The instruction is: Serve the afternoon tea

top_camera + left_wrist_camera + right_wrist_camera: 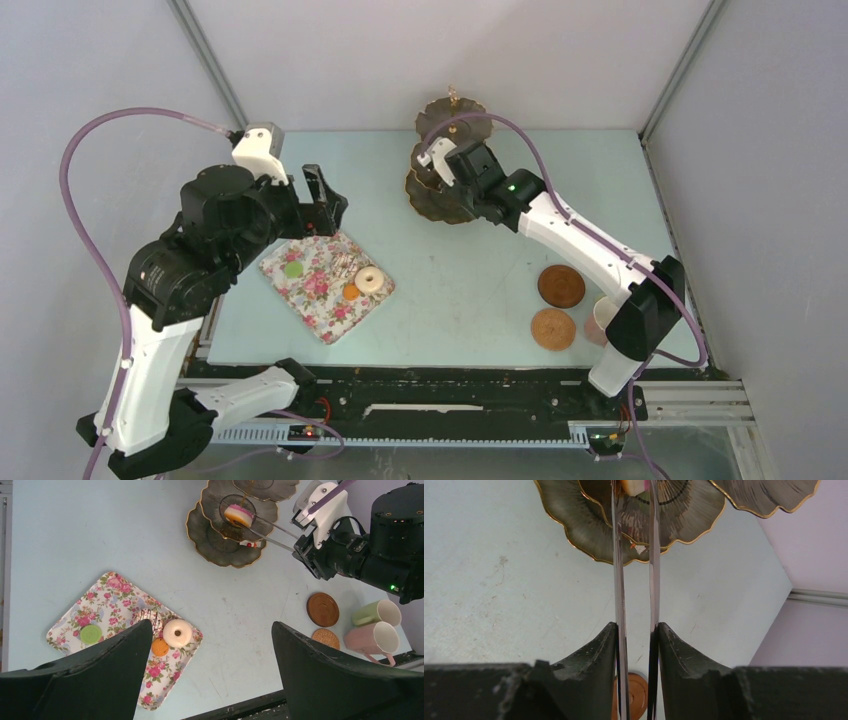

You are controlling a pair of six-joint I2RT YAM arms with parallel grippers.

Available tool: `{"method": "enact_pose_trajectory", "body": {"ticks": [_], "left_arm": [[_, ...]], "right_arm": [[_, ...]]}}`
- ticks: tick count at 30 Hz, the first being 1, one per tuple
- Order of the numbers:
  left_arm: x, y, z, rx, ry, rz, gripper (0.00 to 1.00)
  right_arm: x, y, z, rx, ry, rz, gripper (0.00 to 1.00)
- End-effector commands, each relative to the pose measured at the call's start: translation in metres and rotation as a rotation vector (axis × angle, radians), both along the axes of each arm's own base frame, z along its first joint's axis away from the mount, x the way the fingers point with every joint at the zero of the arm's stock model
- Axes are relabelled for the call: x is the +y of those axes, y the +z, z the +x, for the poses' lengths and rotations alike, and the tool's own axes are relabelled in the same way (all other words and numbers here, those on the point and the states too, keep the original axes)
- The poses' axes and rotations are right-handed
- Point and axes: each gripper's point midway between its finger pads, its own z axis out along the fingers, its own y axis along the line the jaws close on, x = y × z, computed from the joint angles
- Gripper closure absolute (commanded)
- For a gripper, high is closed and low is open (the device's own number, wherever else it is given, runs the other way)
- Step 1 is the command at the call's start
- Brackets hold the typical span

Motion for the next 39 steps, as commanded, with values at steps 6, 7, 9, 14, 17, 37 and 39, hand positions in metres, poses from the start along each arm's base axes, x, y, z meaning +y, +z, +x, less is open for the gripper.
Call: {"method": "enact_pose_trajectory", "body": {"ticks": [6, 7, 9, 14, 17, 37, 39], "left_arm": [[0.0, 0.01, 0.001, -0.034, -0.008, 0.009, 0.04], [-0.001, 0.009, 0.001, -0.033, -0.007, 0.01, 0.04], [-0.001, 0.009, 0.001, -0.032, -0.01, 0.009, 0.04], [-0.002, 0.009, 0.001, -0.031, -0.013, 0.01, 0.04], [-0.001, 0.009, 0.001, -0.032, -0.012, 0.009, 0.04], [-0.007, 0.008, 0.001, -0.024, -0.032, -0.001, 0.03], [-0.008, 0.008, 0.0, -0.023, -0.035, -0.002, 0.04]], "right_arm": [[0.012, 0.026, 0.003, -0.034, 0.009, 0.114, 0.59], [0.011, 0.027, 0.002, -0.035, 0.008, 0.117, 0.59], [0.011, 0.027, 0.002, -0.034, 0.01, 0.118, 0.58], [0.012, 0.031, -0.001, -0.035, 0.014, 0.135, 0.55], [0.011, 0.033, -0.003, -0.033, 0.018, 0.143, 0.55], [0.015, 0.039, -0.043, 0.011, 0.074, 0.186, 0.56], [0.019, 0.041, -0.05, 0.015, 0.086, 0.198, 0.56]]}}
